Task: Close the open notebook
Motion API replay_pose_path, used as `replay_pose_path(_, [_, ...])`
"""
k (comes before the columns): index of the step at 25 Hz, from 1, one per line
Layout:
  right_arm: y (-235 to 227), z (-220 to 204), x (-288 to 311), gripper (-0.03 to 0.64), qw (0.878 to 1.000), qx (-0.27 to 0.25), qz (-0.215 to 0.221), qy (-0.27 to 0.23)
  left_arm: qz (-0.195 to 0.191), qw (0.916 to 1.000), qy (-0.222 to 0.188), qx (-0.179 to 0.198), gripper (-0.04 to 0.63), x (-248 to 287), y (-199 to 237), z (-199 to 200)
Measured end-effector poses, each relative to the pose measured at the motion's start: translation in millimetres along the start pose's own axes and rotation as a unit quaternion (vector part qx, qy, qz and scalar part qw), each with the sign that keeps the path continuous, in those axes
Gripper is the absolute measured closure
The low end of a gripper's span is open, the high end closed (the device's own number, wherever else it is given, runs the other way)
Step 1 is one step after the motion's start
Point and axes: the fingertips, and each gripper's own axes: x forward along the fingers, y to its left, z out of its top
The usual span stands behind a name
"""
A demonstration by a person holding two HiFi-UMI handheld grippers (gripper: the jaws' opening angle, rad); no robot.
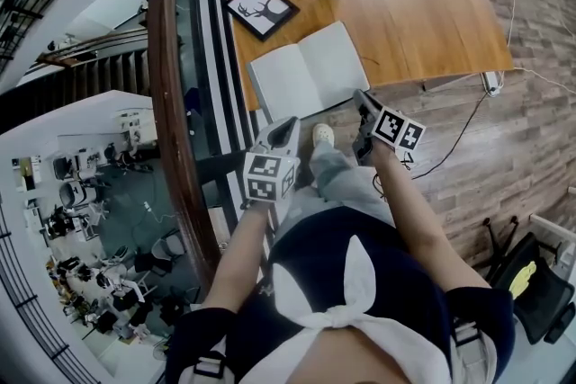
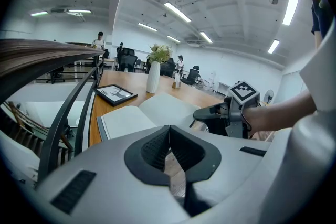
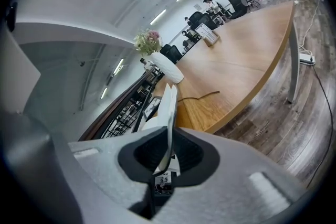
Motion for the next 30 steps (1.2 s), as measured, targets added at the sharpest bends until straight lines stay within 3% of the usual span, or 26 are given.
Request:
replay_pose_path(22, [40,-5,-8,0.580,0.989,-0.149,0.010,0.019,0.003,1.0000,-0.006,0.005,0.577,-17,1,-4])
replay_pose_path(30, [54,-5,-10,0.580,0.985,-0.168,0.022,0.021,0.003,0.9999,-0.010,0.002,0.575,-19,-1,-4])
